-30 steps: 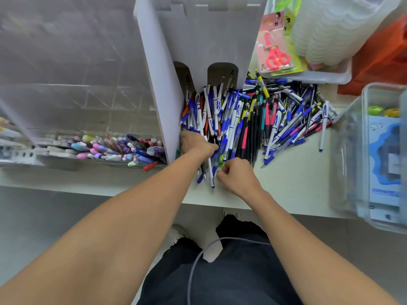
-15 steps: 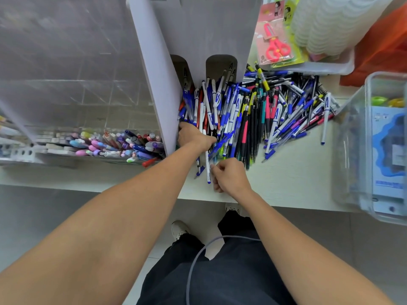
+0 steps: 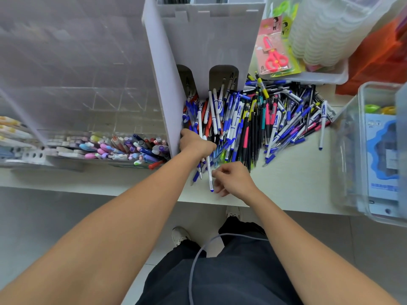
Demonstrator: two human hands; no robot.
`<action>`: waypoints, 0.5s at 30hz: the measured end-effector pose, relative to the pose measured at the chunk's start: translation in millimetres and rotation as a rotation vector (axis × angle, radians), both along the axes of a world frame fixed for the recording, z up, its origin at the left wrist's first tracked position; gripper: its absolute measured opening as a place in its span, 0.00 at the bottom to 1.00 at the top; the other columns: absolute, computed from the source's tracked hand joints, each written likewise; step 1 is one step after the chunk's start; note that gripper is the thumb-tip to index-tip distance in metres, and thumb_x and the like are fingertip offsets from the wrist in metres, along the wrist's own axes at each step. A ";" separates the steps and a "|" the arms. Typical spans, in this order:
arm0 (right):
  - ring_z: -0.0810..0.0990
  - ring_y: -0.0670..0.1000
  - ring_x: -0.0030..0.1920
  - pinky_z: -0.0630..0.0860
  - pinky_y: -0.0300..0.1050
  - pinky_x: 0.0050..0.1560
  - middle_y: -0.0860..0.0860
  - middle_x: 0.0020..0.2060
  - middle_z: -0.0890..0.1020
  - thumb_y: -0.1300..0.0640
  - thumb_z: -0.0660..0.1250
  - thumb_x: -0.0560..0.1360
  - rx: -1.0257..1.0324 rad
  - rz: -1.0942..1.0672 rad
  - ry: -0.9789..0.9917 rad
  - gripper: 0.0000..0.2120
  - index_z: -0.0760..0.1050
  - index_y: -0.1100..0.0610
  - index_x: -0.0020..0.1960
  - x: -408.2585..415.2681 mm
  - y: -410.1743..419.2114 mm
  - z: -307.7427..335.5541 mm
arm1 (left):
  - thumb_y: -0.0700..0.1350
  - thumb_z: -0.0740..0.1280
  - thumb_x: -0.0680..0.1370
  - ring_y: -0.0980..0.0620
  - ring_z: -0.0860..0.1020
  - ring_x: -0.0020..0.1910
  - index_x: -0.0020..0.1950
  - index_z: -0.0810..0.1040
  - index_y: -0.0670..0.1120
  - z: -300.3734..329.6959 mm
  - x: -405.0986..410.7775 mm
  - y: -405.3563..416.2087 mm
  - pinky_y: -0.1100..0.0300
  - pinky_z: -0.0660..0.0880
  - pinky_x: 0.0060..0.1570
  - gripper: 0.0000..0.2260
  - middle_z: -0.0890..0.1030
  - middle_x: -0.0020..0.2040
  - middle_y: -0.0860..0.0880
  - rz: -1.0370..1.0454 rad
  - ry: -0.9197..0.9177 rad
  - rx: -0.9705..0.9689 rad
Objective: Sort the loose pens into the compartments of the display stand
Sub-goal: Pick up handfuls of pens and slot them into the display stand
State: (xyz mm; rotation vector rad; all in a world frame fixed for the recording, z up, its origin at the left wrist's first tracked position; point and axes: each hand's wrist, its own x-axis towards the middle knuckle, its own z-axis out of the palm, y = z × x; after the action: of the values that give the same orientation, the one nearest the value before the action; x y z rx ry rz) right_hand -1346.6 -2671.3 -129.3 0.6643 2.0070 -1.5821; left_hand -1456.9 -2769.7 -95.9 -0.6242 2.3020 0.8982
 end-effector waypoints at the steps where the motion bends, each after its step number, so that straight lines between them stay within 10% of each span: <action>1: 0.83 0.54 0.30 0.81 0.45 0.29 0.64 0.38 0.84 0.62 0.64 0.81 -0.046 0.001 -0.009 0.08 0.79 0.66 0.49 -2.9 -3.0 0.9 | 0.41 0.76 0.72 0.43 0.78 0.58 0.74 0.57 0.39 1.9 1.1 -1.0 0.55 0.77 0.43 0.38 0.73 0.66 0.41 -0.007 -0.013 0.003; 9: 0.82 0.52 0.32 0.77 0.43 0.31 0.56 0.39 0.82 0.59 0.58 0.85 -0.192 -0.125 -0.004 0.11 0.76 0.62 0.60 -27.6 -10.0 17.3 | 0.39 0.73 0.70 0.47 0.79 0.41 0.72 0.61 0.38 12.7 19.9 -21.8 0.62 0.69 0.23 0.34 0.78 0.59 0.39 -0.026 -0.056 0.091; 15: 0.85 0.54 0.37 0.83 0.50 0.43 0.57 0.41 0.82 0.49 0.58 0.85 -0.475 -0.344 -0.162 0.16 0.74 0.63 0.56 -32.1 -9.7 26.7 | 0.42 0.72 0.64 0.45 0.83 0.46 0.68 0.67 0.38 22.4 40.7 -37.7 0.57 0.80 0.36 0.34 0.80 0.57 0.38 -0.017 -0.140 0.269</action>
State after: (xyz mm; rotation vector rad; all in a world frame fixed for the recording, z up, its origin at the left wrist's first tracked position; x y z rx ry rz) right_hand -1378.6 -2681.0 -102.7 0.9387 1.3740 -2.0339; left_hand -1416.1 -2807.4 -73.6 -0.5320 2.0149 1.0966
